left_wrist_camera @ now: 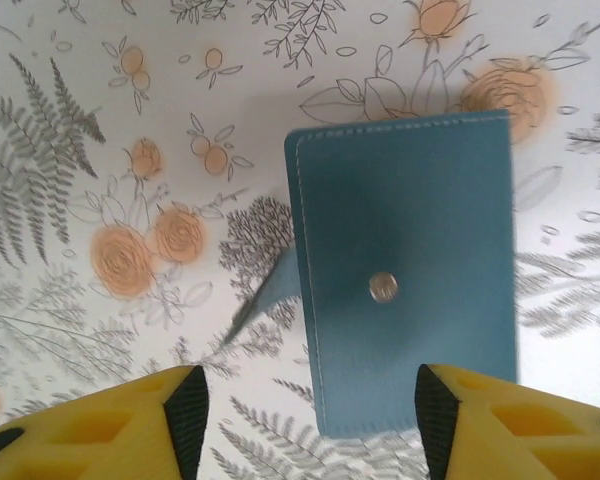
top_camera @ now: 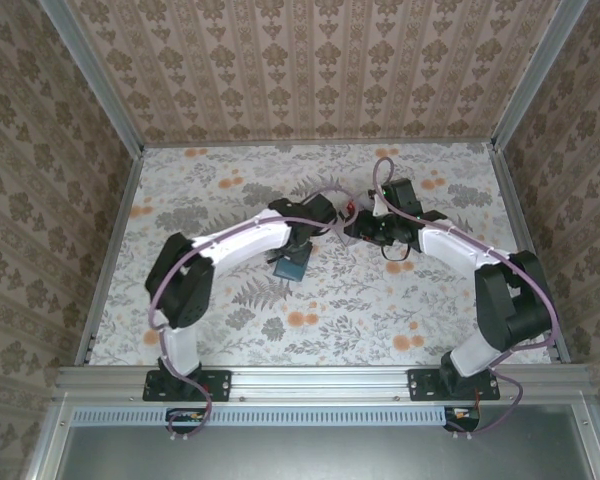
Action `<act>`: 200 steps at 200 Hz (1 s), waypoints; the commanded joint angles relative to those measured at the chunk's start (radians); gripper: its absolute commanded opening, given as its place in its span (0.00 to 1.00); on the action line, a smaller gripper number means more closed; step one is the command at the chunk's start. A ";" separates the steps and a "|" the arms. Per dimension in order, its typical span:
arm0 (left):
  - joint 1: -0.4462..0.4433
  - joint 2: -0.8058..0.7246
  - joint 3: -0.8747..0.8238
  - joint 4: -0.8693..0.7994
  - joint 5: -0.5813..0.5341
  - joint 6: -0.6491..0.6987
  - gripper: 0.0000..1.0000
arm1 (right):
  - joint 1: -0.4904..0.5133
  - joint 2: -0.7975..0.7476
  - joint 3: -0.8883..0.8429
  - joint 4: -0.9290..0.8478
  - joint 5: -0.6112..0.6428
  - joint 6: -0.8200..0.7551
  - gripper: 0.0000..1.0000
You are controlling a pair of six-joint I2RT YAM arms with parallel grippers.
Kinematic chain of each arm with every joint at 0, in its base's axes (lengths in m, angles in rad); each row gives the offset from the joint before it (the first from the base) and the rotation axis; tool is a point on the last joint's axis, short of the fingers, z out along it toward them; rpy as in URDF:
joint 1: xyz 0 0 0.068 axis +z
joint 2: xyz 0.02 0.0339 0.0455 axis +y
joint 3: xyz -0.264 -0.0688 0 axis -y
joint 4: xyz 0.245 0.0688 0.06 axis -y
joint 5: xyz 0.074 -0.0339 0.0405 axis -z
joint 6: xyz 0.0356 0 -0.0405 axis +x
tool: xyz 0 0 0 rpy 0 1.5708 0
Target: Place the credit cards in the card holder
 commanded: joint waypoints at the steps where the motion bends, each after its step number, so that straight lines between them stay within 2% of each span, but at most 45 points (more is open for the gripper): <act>1: 0.024 -0.159 -0.094 0.093 0.152 -0.139 0.57 | 0.040 0.032 0.060 -0.055 -0.010 -0.049 0.46; 27: 0.075 -0.272 -0.253 0.151 0.245 -0.264 0.52 | 0.128 0.120 0.194 -0.193 -0.007 -0.147 0.42; 54: 0.085 -0.363 -0.414 0.292 0.384 -0.305 0.41 | 0.188 0.234 0.282 -0.201 -0.007 -0.165 0.41; 81: 0.046 -0.323 -0.470 0.350 0.473 -0.301 0.34 | 0.189 0.409 0.439 -0.233 -0.034 -0.175 0.40; 113: 0.064 -0.239 -0.508 0.455 0.567 -0.354 0.28 | 0.198 0.543 0.562 -0.257 -0.083 -0.170 0.40; 152: 0.186 -0.154 -0.565 0.532 0.599 -0.374 0.23 | 0.202 0.551 0.502 -0.239 -0.113 -0.168 0.40; 200: 0.324 -0.131 -0.492 0.463 0.576 -0.260 0.23 | 0.265 0.454 0.332 -0.199 -0.110 -0.147 0.39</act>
